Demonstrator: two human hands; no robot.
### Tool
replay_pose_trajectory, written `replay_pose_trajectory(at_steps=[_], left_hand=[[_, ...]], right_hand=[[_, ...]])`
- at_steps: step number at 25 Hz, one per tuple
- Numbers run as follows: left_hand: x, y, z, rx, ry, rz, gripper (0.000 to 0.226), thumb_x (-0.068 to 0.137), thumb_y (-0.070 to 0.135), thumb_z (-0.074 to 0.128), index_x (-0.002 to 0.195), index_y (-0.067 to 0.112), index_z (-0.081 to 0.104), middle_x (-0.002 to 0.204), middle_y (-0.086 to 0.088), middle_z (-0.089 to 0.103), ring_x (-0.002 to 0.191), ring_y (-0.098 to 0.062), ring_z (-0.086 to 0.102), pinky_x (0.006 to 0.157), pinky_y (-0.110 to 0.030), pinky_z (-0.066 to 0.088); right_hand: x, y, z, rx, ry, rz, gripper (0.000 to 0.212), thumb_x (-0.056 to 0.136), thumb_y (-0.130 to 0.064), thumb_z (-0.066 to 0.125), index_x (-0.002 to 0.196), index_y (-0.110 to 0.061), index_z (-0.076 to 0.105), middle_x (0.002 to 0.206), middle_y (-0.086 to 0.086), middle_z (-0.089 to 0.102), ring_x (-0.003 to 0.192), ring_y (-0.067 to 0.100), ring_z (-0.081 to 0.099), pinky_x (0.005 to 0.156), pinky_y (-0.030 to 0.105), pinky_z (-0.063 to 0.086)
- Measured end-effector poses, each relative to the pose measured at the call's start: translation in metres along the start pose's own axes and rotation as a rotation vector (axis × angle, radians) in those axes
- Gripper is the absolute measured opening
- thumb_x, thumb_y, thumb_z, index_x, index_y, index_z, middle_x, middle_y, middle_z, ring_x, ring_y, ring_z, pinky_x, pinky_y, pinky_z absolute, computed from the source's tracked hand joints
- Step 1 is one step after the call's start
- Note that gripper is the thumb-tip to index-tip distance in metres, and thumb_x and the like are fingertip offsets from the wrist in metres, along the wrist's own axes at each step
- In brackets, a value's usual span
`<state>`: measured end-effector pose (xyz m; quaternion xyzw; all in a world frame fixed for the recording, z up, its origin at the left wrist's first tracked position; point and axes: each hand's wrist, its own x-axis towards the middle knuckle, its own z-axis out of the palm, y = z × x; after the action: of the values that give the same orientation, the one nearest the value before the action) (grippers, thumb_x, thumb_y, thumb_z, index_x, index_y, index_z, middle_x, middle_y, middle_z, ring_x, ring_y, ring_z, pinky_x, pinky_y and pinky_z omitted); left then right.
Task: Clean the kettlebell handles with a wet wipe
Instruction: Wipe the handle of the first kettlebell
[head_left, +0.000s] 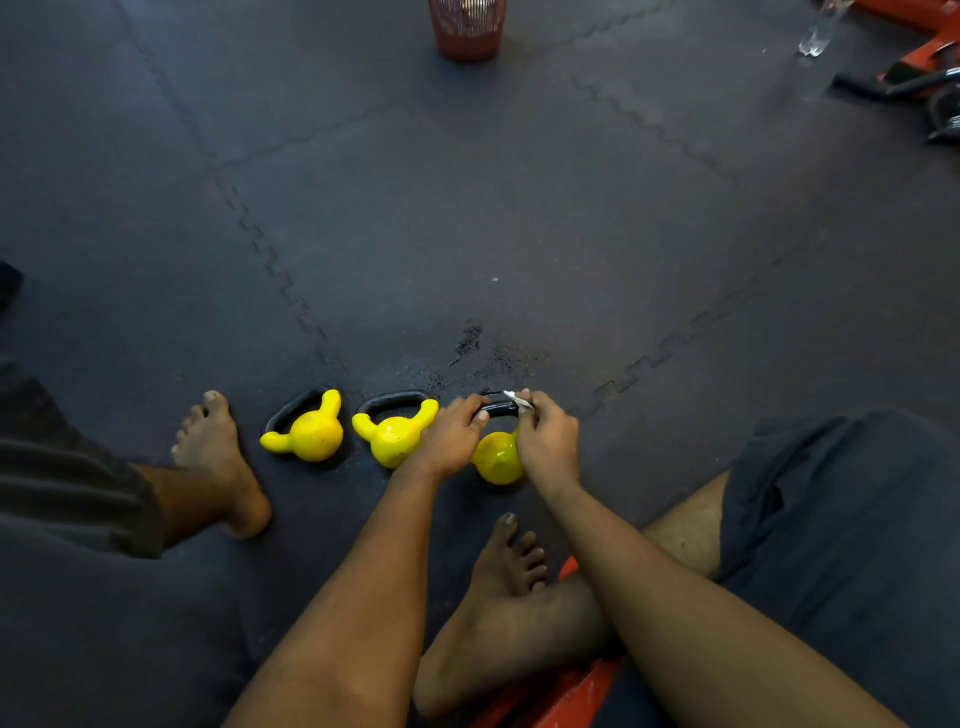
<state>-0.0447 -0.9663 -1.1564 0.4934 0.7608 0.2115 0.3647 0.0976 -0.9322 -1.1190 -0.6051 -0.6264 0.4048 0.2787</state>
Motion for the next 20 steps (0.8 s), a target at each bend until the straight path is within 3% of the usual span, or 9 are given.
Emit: replay_pose_trajectory(at_steps=[2, 4, 5, 9, 12, 15, 18, 20], left_hand=[[0.002, 0.004, 0.003, 0.049, 0.007, -0.003, 0.037, 0.094, 0.042, 0.035, 0.122, 0.025, 0.052, 0.121, -0.007, 0.056, 0.115, -0.03, 0.05, 0.097, -0.052, 0.041], [0.002, 0.008, 0.004, 0.059, 0.021, -0.011, 0.032, 0.094, 0.043, 0.035, 0.114, 0.024, 0.051, 0.118, -0.007, 0.056, 0.113, -0.03, 0.051, 0.095, -0.054, 0.042], [0.002, 0.01, 0.003, 0.056, 0.029, -0.025, 0.025, 0.096, 0.041, 0.037, 0.109, 0.024, 0.05, 0.117, -0.007, 0.057, 0.111, -0.03, 0.051, 0.094, -0.054, 0.042], [0.005, 0.007, 0.002, 0.005, 0.034, -0.038, 0.014, 0.098, 0.037, 0.041, 0.098, 0.025, 0.048, 0.109, -0.008, 0.059, 0.105, -0.032, 0.053, 0.091, -0.053, 0.043], [0.007, 0.003, 0.001, -0.031, 0.016, -0.019, 0.013, 0.096, 0.037, 0.04, 0.094, 0.028, 0.049, 0.107, -0.009, 0.059, 0.104, -0.034, 0.053, 0.091, -0.055, 0.043], [0.004, 0.012, -0.001, -0.022, 0.01, -0.003, 0.01, 0.098, 0.03, 0.042, 0.094, 0.025, 0.05, 0.106, -0.008, 0.058, 0.105, -0.033, 0.052, 0.092, -0.054, 0.042], [0.003, 0.015, 0.001, 0.01, 0.014, 0.021, 0.014, 0.099, 0.028, 0.042, 0.101, 0.02, 0.054, 0.106, -0.004, 0.057, 0.106, -0.031, 0.05, 0.093, -0.054, 0.041], [0.003, 0.015, 0.001, 0.007, 0.019, 0.025, 0.015, 0.099, 0.027, 0.042, 0.102, 0.019, 0.054, 0.106, -0.006, 0.058, 0.104, -0.031, 0.051, 0.091, -0.053, 0.042]], right_hand=[[-0.009, 0.003, 0.002, -0.037, 0.008, -0.048, 0.028, 0.096, -0.015, 0.051, 0.12, -0.015, 0.066, 0.101, 0.014, 0.072, 0.091, 0.029, 0.066, 0.069, 0.027, 0.043], [-0.014, 0.004, 0.002, 0.007, -0.02, -0.046, 0.033, 0.098, -0.017, 0.05, 0.129, -0.011, 0.061, 0.121, 0.012, 0.067, 0.114, 0.026, 0.06, 0.089, 0.027, 0.045], [-0.014, 0.003, 0.002, 0.039, -0.027, -0.041, 0.033, 0.1, -0.021, 0.048, 0.128, -0.01, 0.061, 0.123, 0.01, 0.066, 0.117, 0.024, 0.059, 0.092, 0.026, 0.044], [-0.007, 0.005, -0.007, -0.01, 0.031, -0.082, 0.022, 0.095, -0.022, 0.051, 0.09, -0.013, 0.072, 0.075, 0.007, 0.069, 0.069, 0.022, 0.063, 0.062, 0.033, 0.046], [0.012, 0.006, -0.02, -0.23, -0.084, -0.144, 0.02, 0.084, -0.018, 0.058, 0.098, -0.016, 0.072, 0.089, 0.009, 0.074, 0.082, 0.028, 0.067, 0.07, 0.038, 0.055], [0.035, 0.006, -0.028, -0.385, -0.226, -0.171, 0.026, 0.076, -0.023, 0.071, 0.102, -0.019, 0.07, 0.095, 0.005, 0.073, 0.088, 0.025, 0.067, 0.071, 0.033, 0.054], [0.036, 0.014, -0.024, -0.414, -0.21, -0.186, 0.029, 0.073, -0.029, 0.076, 0.1, -0.02, 0.072, 0.091, 0.004, 0.071, 0.087, 0.023, 0.063, 0.066, 0.026, 0.042], [0.028, 0.018, -0.019, -0.451, -0.164, -0.222, 0.029, 0.075, -0.028, 0.076, 0.102, -0.021, 0.071, 0.093, 0.004, 0.069, 0.088, 0.022, 0.06, 0.068, 0.028, 0.043]])
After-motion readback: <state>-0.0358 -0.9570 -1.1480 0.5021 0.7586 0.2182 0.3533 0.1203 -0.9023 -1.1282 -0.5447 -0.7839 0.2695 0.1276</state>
